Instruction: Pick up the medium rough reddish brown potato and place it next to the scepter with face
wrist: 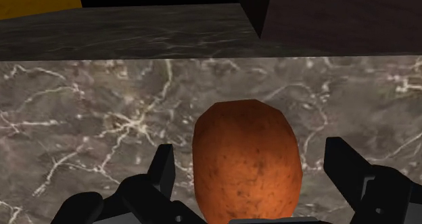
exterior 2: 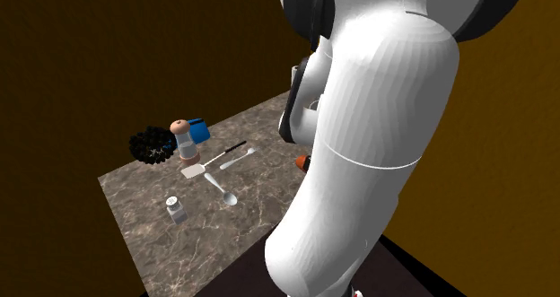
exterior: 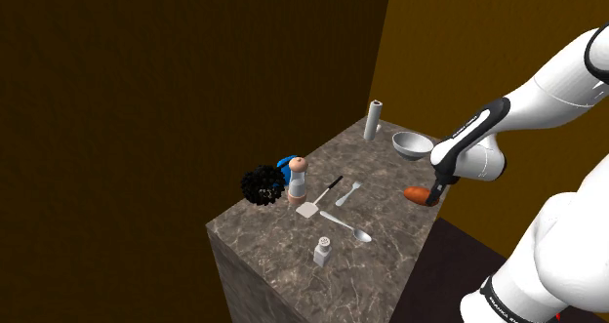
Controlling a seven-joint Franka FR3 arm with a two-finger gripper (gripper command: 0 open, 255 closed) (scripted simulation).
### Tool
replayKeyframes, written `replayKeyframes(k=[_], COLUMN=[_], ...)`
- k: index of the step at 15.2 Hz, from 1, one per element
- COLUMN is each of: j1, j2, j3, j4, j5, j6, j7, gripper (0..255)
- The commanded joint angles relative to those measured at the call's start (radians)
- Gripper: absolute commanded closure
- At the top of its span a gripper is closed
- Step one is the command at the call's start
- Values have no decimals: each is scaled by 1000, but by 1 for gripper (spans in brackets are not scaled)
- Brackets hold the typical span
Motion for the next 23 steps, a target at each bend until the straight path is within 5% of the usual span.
replayKeyframes(k=[1,2,11,13,15,23], j1=[0,0,0,-58,-117,-246], j2=[0,0,0,-55,-103,-267], j3=[0,0,0,16,50,151], j4=[0,0,0,-4,-4,12], j5=[1,1,1,-174,-278,-445], j6=[0,0,0,-34,-75,-244], j7=[-1,-1,-1,125,200,324], gripper=[0,255,255,255,255,255])
